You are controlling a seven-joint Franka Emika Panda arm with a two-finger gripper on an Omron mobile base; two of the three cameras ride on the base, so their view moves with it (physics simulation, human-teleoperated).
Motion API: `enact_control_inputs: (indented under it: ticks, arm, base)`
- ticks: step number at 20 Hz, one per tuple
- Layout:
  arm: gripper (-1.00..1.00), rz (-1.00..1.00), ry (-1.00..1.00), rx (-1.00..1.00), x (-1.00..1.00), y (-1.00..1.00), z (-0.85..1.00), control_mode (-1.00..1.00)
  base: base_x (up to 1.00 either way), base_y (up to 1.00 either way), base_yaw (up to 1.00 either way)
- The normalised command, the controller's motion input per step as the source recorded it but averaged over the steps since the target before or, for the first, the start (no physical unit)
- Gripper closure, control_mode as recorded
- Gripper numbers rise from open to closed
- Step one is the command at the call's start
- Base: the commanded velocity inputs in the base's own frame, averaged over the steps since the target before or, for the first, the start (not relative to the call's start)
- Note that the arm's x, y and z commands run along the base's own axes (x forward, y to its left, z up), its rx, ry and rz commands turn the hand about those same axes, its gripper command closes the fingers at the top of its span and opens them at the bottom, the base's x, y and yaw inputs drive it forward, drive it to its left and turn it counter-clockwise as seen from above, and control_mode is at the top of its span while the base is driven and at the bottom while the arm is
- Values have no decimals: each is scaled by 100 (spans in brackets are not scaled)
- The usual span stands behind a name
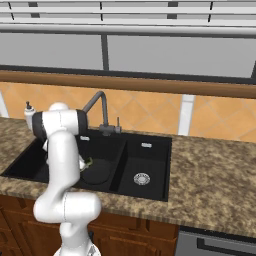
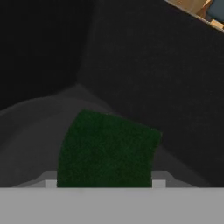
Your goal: Pick the pan and sponge and place them into the sink. Then turn on the water.
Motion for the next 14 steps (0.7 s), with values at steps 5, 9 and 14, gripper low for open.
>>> enact_control_inputs:
  ticks: [5,9,14]
  arm:
    - [-100,-11,-25,-6,-24,17,-34,-100]
    - [-100,-9,-34,-1,-33,16,-8,-100]
    - [-100,-2,-61,0,-89,19,39,-100]
  base:
    - [0,0,0]
    - [0,0,0]
    - [0,0,0]
